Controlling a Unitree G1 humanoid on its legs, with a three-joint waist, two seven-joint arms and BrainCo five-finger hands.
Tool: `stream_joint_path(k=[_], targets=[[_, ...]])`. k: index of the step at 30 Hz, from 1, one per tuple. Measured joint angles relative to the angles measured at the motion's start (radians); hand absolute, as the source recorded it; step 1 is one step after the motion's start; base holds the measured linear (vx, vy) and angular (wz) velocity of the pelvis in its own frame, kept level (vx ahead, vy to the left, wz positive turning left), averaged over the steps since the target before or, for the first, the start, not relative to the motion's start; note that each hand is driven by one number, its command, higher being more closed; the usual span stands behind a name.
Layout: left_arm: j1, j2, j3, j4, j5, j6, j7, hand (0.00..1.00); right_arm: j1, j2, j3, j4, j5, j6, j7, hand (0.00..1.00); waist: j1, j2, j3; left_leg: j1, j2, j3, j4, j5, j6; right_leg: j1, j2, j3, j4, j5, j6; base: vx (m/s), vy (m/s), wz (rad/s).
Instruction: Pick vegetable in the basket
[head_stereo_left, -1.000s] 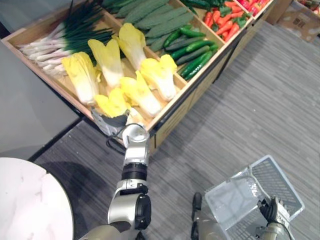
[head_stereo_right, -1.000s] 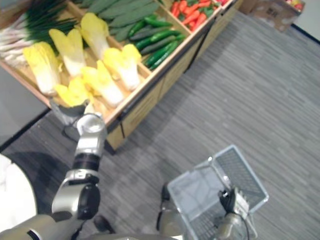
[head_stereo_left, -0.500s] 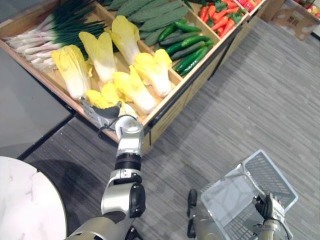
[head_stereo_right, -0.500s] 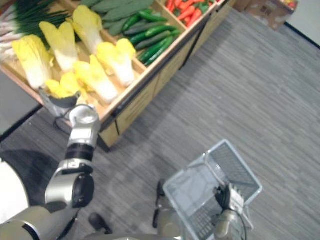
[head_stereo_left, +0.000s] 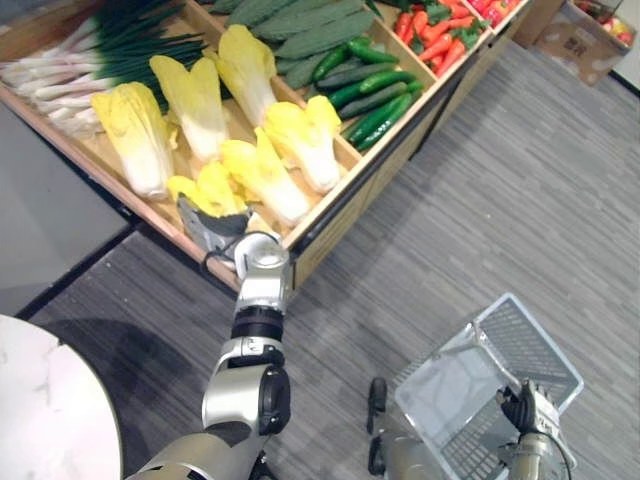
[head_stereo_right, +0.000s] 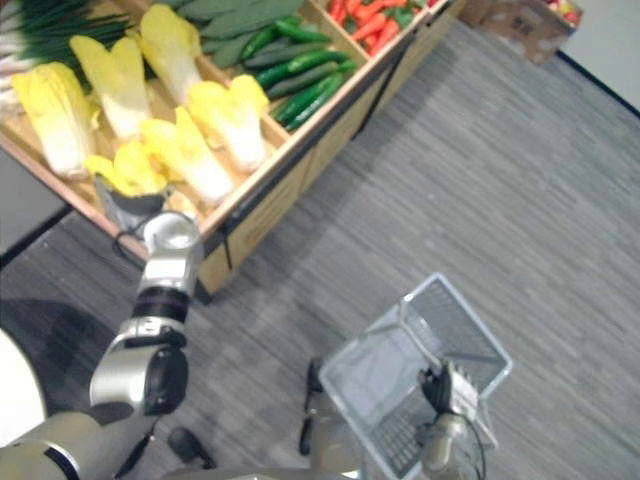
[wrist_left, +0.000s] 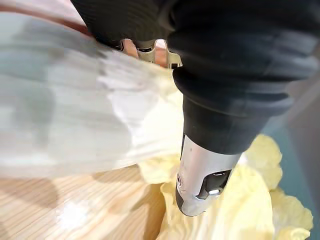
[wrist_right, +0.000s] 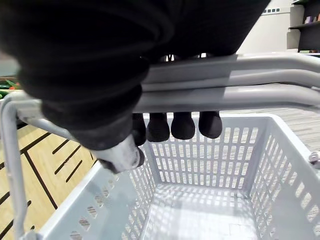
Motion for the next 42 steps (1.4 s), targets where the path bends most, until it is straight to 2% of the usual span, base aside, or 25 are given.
stream_joint_path(k=[13,14,36,42], targets=[[0.024,0.01,-0.005,0.002,-0.001,-0.007,-0.004,0.0,-0.006,0.002,0.001,-0.003,-0.036,0.0,0.001,1.0,0.001,-0.005,0.002,0.01,-0.001,0.011,0.002,-0.001,-0.001,-0.002,0.001,0.017,-0.001,0.001,0.001,-0.03,0.0,-0.03],[0.024,0.012,-0.005,0.002,-0.001,-0.007,-0.004,1.0,-0.006,0.002,0.001,-0.003,-0.036,0.0,0.001,1.0,0.001,-0.005,0.002,0.01,-0.001,0.011,0.002,-0.001,-0.001,-0.002,0.002,0.017,-0.001,0.001,0.001,-0.03,-0.001,-0.03],[0.014,0.045,0.029,0.042,-0.004,-0.015,-0.011,1.0,-0.007,-0.002,0.01,-0.003,-0.037,-0.02,-0.001,1.0,0.002,-0.008,0.008,0.026,0.0,0.029,0.001,-0.003,-0.003,0.002,0.007,0.038,-0.001,0.001,0.002,-0.02,-0.002,-0.02],[0.014,0.045,0.034,0.026,-0.042,-0.02,-0.008,1.0,-0.006,-0.002,0.013,0.0,-0.037,-0.019,-0.003,1.0,0.002,-0.007,0.01,0.034,0.001,0.016,0.002,-0.003,-0.003,0.019,0.004,0.026,-0.001,0.001,0.002,-0.03,-0.004,0.06]])
